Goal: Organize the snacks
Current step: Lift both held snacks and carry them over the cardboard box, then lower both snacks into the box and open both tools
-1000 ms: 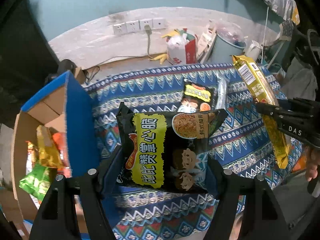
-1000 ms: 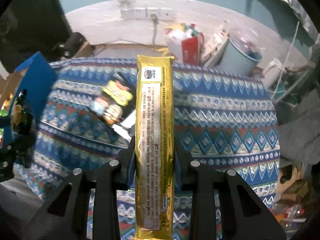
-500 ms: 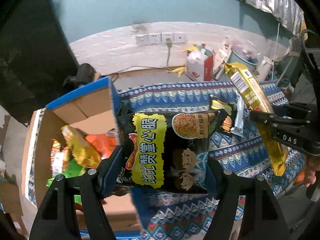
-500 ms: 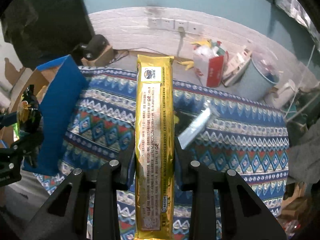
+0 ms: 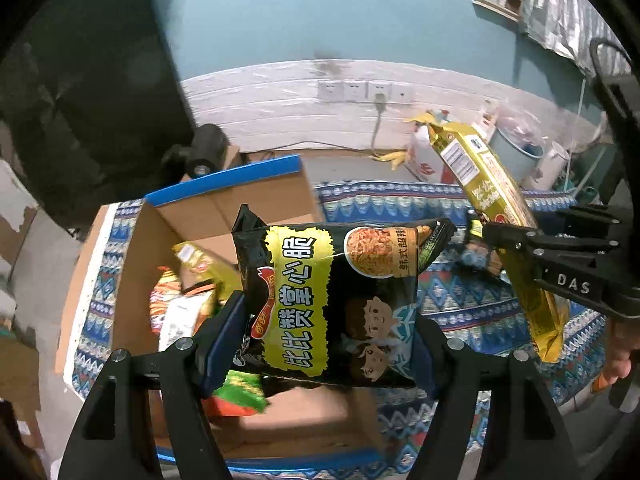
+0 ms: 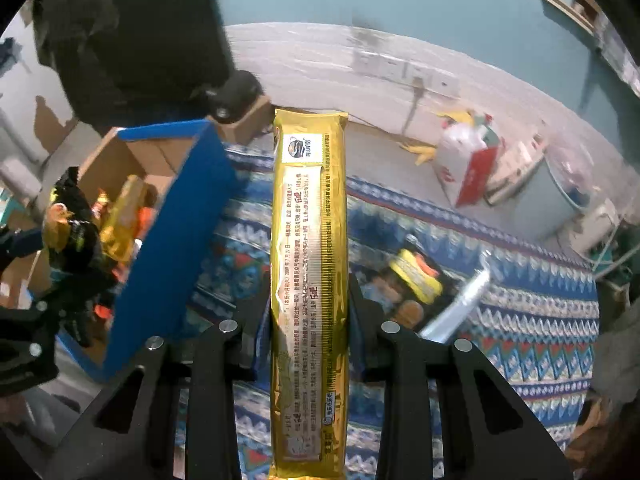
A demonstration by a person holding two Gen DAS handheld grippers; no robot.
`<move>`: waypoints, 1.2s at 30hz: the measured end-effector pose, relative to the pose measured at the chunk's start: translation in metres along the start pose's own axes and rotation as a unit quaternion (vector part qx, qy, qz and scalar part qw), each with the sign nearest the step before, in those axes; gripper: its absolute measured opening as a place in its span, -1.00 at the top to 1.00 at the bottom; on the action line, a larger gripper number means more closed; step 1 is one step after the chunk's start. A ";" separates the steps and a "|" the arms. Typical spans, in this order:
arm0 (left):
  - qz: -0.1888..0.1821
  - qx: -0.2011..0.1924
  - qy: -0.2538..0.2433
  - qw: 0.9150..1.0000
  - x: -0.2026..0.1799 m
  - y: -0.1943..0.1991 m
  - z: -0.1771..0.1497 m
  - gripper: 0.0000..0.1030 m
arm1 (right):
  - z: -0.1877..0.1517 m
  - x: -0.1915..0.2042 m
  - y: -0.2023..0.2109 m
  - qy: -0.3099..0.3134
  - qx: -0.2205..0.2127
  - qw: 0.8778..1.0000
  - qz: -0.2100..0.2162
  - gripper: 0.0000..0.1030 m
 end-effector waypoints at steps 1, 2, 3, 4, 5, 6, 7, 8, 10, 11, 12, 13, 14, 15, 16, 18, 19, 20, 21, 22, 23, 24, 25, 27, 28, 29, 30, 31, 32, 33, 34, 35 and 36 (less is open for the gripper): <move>0.000 0.001 0.003 1.000 0.003 0.000 -0.002 -0.44 | 0.003 0.005 0.000 0.003 -0.001 1.000 0.002 0.42; 0.000 0.002 0.007 1.000 0.008 -0.001 -0.003 -0.44 | 0.006 0.012 0.000 0.007 -0.001 1.000 0.007 0.42; 0.000 0.004 0.010 1.000 0.013 -0.002 -0.005 -0.44 | 0.010 0.019 0.000 0.010 -0.002 1.000 0.011 0.42; 0.001 0.005 0.014 1.000 0.017 -0.003 -0.007 -0.44 | 0.012 0.024 0.000 0.013 -0.002 1.000 0.013 0.42; 0.002 0.007 0.017 1.000 0.022 -0.004 -0.008 -0.44 | 0.016 0.031 0.000 0.017 -0.003 1.000 0.016 0.42; 0.002 0.007 0.022 1.000 0.027 -0.005 -0.009 -0.44 | 0.019 0.038 0.000 0.022 -0.004 1.000 0.018 0.42; 0.003 0.007 0.026 1.000 0.033 -0.005 -0.009 -0.44 | 0.023 0.047 0.000 0.027 -0.005 0.999 0.021 0.42; 0.005 0.007 0.031 0.999 0.039 -0.005 -0.010 -0.44 | 0.027 0.053 -0.001 0.031 -0.005 0.999 0.023 0.42; 0.007 0.007 0.041 0.999 0.051 -0.005 -0.010 -0.44 | 0.033 0.064 -0.002 0.038 -0.005 0.999 0.027 0.42; 0.009 0.008 0.046 0.999 0.058 -0.005 -0.010 -0.44 | 0.035 0.070 -0.003 0.042 -0.004 0.999 0.031 0.42; 0.011 0.008 0.049 0.999 0.063 -0.005 -0.011 -0.44 | 0.038 0.077 -0.004 0.046 -0.001 0.998 0.035 0.42; 0.014 0.008 0.053 0.998 0.069 -0.005 -0.011 -0.44 | 0.040 0.084 -0.005 0.049 -0.001 0.998 0.040 0.42; 0.017 0.007 0.057 0.998 0.075 -0.005 -0.011 -0.44 | 0.044 0.092 -0.007 0.052 0.001 0.998 0.046 0.42; 0.020 0.008 0.060 0.998 0.079 -0.006 -0.011 -0.44 | 0.046 0.098 -0.009 0.056 0.004 0.997 0.050 0.42; 0.024 0.011 0.061 0.998 0.084 -0.007 -0.011 -0.44 | 0.049 0.104 -0.012 0.059 0.006 0.997 0.053 0.42; 0.027 0.013 0.069 0.997 0.094 -0.009 -0.011 -0.44 | 0.054 0.115 -0.015 0.063 0.009 0.996 0.058 0.42; 0.028 0.016 0.072 0.997 0.098 -0.011 -0.011 -0.44 | 0.056 0.118 -0.016 0.064 0.010 0.996 0.059 0.42; 0.029 0.019 0.077 0.996 0.103 -0.012 -0.012 -0.44 | 0.060 0.124 -0.019 0.064 0.011 0.996 0.063 0.42; 0.029 0.021 0.084 0.996 0.108 -0.014 -0.012 -0.44 | 0.062 0.126 -0.020 0.063 0.012 0.996 0.065 0.42; 0.029 0.024 0.091 0.995 0.113 -0.016 -0.013 -0.44 | 0.064 0.130 -0.022 0.062 0.013 0.996 0.068 0.42; 0.030 0.027 0.097 0.994 0.118 -0.018 -0.014 -0.46 | 0.067 0.135 -0.025 0.060 0.015 0.995 0.073 0.42; 0.033 0.031 0.103 0.994 0.123 -0.021 -0.014 -0.46 | 0.070 0.138 -0.028 0.059 0.017 0.995 0.076 0.42; 0.037 0.035 0.112 0.992 0.129 -0.024 -0.015 -0.46 | 0.071 0.140 -0.030 0.058 0.019 0.995 0.078 0.42; 0.037 0.041 0.128 0.990 0.138 -0.029 -0.016 -0.47 | 0.075 0.147 -0.037 0.055 0.025 0.995 0.083 0.42; 0.039 0.047 0.137 0.989 0.143 -0.032 -0.016 -0.51 | 0.076 0.149 -0.039 0.055 0.026 0.995 0.085 0.42; 0.040 0.051 0.143 0.988 0.146 -0.033 -0.018 -0.54 | 0.077 0.151 -0.042 0.054 0.029 0.994 0.086 0.42; 0.039 0.054 0.151 0.986 0.149 -0.034 -0.019 -0.55 | 0.077 0.154 -0.045 0.053 0.032 0.994 0.088 0.42; 0.036 0.054 0.153 0.986 0.150 -0.035 -0.019 -0.55 | 0.078 0.155 -0.046 0.052 0.033 0.994 0.091 0.42; 0.033 0.054 0.154 0.986 0.150 -0.035 -0.019 -0.56 | 0.078 0.157 -0.048 0.051 0.034 0.994 0.093 0.42; 0.031 0.055 0.156 0.986 0.150 -0.034 -0.019 -0.56 | 0.079 0.159 -0.051 0.050 0.036 0.994 0.095 0.42; 0.030 0.055 0.157 0.986 0.150 -0.034 -0.019 -0.56 | 0.079 0.161 -0.051 0.050 0.036 0.993 0.097 0.41; 0.029 0.054 0.156 0.986 0.149 -0.033 -0.018 -0.56 | 0.080 0.162 -0.052 0.047 0.037 0.993 0.099 0.39; 0.029 0.053 0.155 0.986 0.149 -0.033 -0.017 -0.56 | 0.081 0.162 -0.051 0.046 0.036 0.993 0.099 0.39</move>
Point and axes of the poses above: each gripper's, at about its wrist camera, not at the fingertips, and y roughly against the way its jaws point, x to its left, z to its top, the point moved 8 cm from there along -y, roughly the way its jaws point, and after that the axes turned 14 degrees about x, right-handed, at the moved point
